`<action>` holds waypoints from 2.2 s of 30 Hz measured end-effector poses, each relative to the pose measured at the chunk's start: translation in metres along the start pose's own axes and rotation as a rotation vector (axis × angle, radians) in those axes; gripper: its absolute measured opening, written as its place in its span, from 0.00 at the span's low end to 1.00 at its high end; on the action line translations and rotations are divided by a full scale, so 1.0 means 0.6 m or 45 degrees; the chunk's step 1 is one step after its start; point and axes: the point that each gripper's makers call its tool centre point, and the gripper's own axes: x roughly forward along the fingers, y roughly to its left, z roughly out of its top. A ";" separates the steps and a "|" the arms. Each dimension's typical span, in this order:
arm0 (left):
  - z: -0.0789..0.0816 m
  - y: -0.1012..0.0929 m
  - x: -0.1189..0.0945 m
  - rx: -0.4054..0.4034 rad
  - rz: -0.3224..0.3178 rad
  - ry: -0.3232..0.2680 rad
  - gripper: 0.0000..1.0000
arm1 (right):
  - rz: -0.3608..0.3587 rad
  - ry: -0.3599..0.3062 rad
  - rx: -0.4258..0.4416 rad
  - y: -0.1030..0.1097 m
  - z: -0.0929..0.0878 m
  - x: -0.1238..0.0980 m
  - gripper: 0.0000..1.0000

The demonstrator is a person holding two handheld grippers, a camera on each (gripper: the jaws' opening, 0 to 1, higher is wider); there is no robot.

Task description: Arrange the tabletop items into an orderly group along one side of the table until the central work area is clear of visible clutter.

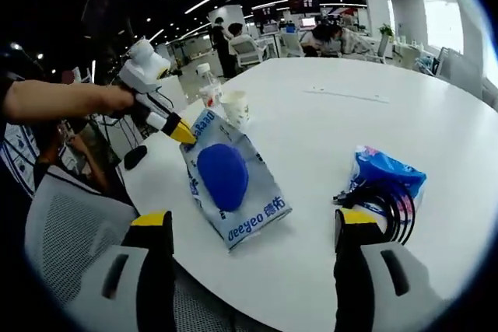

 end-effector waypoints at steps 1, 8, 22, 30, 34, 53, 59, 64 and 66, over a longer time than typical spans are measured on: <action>-0.002 0.000 0.000 0.001 0.004 -0.001 0.00 | -0.002 0.000 0.002 -0.002 -0.001 0.003 0.83; -0.015 -0.015 -0.003 -0.075 0.032 -0.086 0.00 | -0.018 -0.014 0.073 -0.023 -0.009 0.023 0.78; -0.056 -0.032 -0.003 -0.222 0.076 -0.207 0.00 | -0.014 0.008 0.011 -0.046 -0.029 0.062 0.63; -0.069 -0.041 0.001 -0.221 0.055 -0.260 0.00 | -0.013 0.042 0.089 -0.046 -0.053 0.069 0.51; -0.074 -0.038 0.005 -0.211 0.065 -0.272 0.00 | -0.019 0.023 0.088 -0.049 -0.048 0.067 0.47; -0.080 -0.037 0.016 -0.084 0.068 -0.289 0.00 | -0.026 0.060 0.210 -0.041 -0.076 0.099 0.32; -0.078 -0.042 0.015 -0.065 0.023 -0.331 0.00 | -0.011 0.059 0.239 -0.043 -0.079 0.097 0.26; -0.081 -0.040 0.019 -0.070 0.020 -0.331 0.00 | -0.002 0.082 0.279 -0.042 -0.090 0.096 0.18; -0.083 -0.041 0.020 -0.074 0.021 -0.326 0.00 | 0.008 0.102 0.283 -0.039 -0.095 0.098 0.16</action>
